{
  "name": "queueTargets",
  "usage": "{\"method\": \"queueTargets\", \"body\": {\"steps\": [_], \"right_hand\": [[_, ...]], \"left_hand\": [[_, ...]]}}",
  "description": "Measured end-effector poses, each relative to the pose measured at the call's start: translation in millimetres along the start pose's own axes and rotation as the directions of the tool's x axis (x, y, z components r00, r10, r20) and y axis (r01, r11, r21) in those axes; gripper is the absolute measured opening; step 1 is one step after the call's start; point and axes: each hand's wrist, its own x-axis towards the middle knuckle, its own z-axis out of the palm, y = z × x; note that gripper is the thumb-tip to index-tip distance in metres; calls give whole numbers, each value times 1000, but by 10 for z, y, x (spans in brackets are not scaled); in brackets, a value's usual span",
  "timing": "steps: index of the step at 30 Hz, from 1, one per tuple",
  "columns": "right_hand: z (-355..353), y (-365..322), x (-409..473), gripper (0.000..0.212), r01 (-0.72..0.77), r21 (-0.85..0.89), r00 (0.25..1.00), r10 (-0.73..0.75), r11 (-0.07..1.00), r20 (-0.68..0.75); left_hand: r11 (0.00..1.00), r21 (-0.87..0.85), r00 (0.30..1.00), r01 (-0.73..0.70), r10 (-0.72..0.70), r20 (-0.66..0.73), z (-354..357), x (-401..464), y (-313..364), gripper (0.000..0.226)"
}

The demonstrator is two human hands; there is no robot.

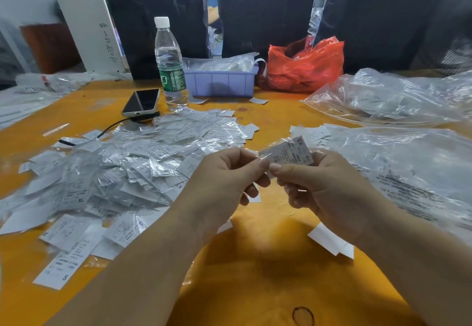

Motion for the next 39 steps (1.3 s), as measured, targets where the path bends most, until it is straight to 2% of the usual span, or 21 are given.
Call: {"method": "queueTargets", "body": {"steps": [3, 7, 13, 17, 21, 22, 25, 27, 30, 33, 36, 39], "right_hand": [[-26, -12, 4, 44, -16, -14, 1000, 17, 1000, 8], [-8, -40, -11, 41, -15, -40, 997, 18, 999, 73], [-100, -94, 37, 9, 25, 12, 998, -24, 1000, -52], [-71, -35, 32, 5, 17, -65, 999, -20, 998, -33], [-85, -28, 59, 7, -20, -80, 996, 13, 997, -90], [-85, -24, 59, 10, -18, -88, 996, 10, 996, -90], [-55, 1, 41, 20, 32, -155, 997, -42, 987, -64], [-39, 29, 30, 21, 89, -264, 991, -112, 961, -73], [-48, 61, 30, 18, 140, -442, 972, -208, 886, -107], [-69, 71, 39, 9, 160, -539, 956, -266, 827, -125], [-84, 64, 35, 3, 188, -661, 934, -341, 726, -109], [-97, 23, -6, 5, 151, -800, 943, -326, 581, -58]], "left_hand": [[997, -73, 1000, 22, -22, 6, -16, 13, 12, 16], [1000, -6, 1000, -18, 18, -13, -31, 8, 3, 13], [998, 52, 994, 24, -18, -108, -74, 45, -2, 13], [996, 82, 990, 26, -15, -137, -107, 38, 13, 13], [986, 8, 975, 168, -165, -146, -103, 95, 82, 21], [981, 53, 976, 185, -177, -126, -100, 95, 77, 23], [959, 270, 995, 86, -71, -65, -94, 59, 0, 21], [934, 353, 994, 56, -20, -106, -121, 57, -68, 13], [810, 586, 971, 38, 108, -212, -171, 90, -110, 9], [689, 722, 938, 60, 208, -277, -239, 106, -122, 8], [578, 811, 912, 88, 280, -299, -269, 131, -157, 26], [522, 851, 891, 52, 360, -276, -250, 135, -150, 36]]}}
